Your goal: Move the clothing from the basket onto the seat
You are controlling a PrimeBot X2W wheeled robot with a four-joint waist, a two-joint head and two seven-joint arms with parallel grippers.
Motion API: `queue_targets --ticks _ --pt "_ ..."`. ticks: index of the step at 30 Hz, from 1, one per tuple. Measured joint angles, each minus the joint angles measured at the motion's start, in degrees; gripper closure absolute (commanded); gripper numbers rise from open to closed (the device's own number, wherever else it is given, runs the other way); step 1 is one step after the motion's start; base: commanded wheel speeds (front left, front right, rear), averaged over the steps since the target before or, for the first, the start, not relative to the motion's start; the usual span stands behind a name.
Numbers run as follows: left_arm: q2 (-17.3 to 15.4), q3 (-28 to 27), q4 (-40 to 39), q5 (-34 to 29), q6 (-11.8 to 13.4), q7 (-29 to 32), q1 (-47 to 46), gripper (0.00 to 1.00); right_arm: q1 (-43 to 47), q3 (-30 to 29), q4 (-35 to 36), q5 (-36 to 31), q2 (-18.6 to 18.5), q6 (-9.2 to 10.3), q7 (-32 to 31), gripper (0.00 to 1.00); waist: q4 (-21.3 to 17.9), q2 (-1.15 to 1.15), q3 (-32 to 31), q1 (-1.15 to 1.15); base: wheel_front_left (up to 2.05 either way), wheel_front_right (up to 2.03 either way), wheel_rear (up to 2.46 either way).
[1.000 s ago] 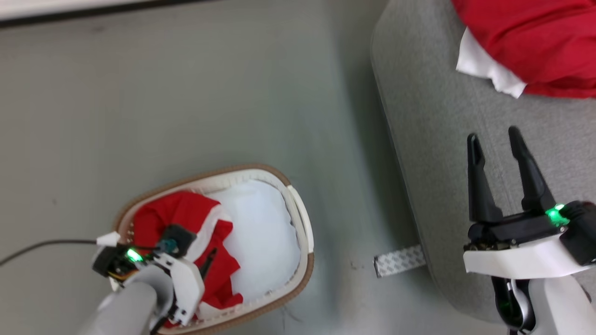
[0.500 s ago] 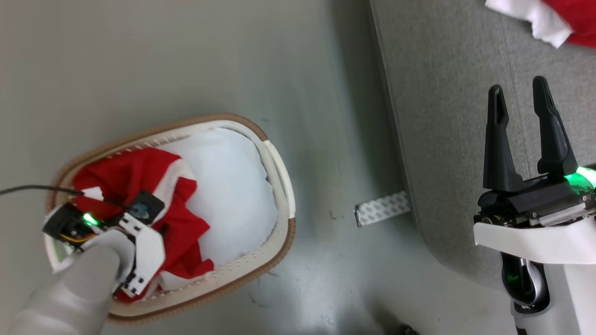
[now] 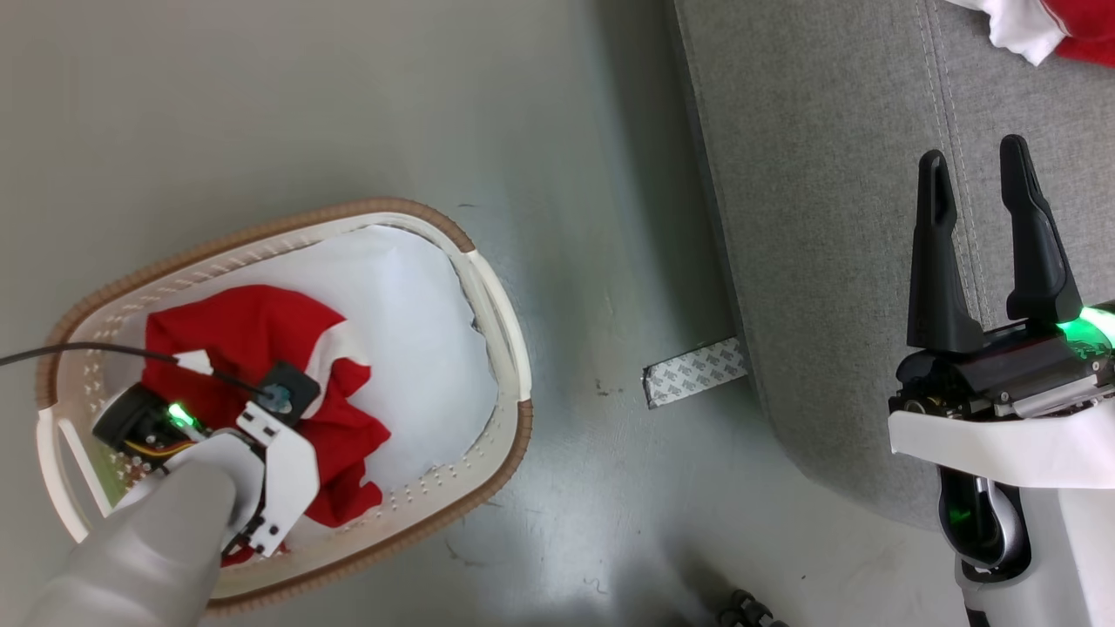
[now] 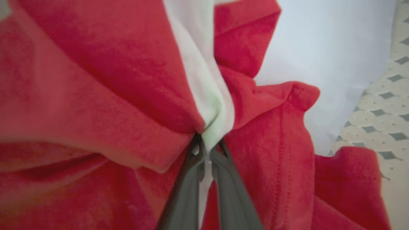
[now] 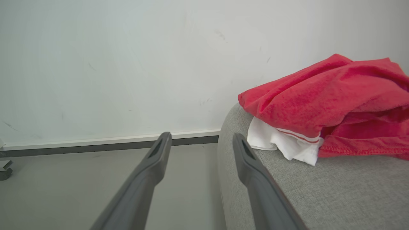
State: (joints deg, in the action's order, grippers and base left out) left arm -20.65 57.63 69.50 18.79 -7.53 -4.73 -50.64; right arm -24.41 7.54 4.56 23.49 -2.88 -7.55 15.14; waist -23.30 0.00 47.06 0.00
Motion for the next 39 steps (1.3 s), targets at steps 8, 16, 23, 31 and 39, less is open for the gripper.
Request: queue_targets --ticks 8,16,23,31,39 --pt "0.2 1.7 0.2 3.6 0.0 -1.6 -0.6 1.00 -0.1 0.0 -0.9 -0.2 0.0 0.00 0.0 0.00 0.5 0.00 -1.8 0.00 0.00 0.00 0.00" --pt "3.9 2.3 -0.3 7.7 0.0 -6.5 3.2 1.00 1.2 -2.3 -2.3 -2.6 0.0 0.00 0.0 0.00 1.8 0.00 -9.0 0.00 0.00 0.00 0.00" --pt "7.7 2.0 -3.4 13.2 0.0 -9.2 7.0 1.00 4.0 -3.6 -4.7 -5.1 0.0 0.00 0.0 0.00 4.1 0.00 -18.6 -0.01 0.00 0.00 0.00" --pt "9.4 0.4 -9.7 15.1 0.1 -10.3 8.8 1.00 7.6 -4.3 -7.3 -7.0 0.1 0.00 0.0 0.00 7.4 0.00 -30.0 -0.01 0.00 0.00 0.00" --pt "9.3 -6.3 -22.6 13.0 2.3 -10.4 12.2 1.00 12.2 -4.9 -9.6 -7.1 0.0 0.00 0.0 0.00 11.5 0.00 -39.0 -0.01 0.00 0.00 0.00"
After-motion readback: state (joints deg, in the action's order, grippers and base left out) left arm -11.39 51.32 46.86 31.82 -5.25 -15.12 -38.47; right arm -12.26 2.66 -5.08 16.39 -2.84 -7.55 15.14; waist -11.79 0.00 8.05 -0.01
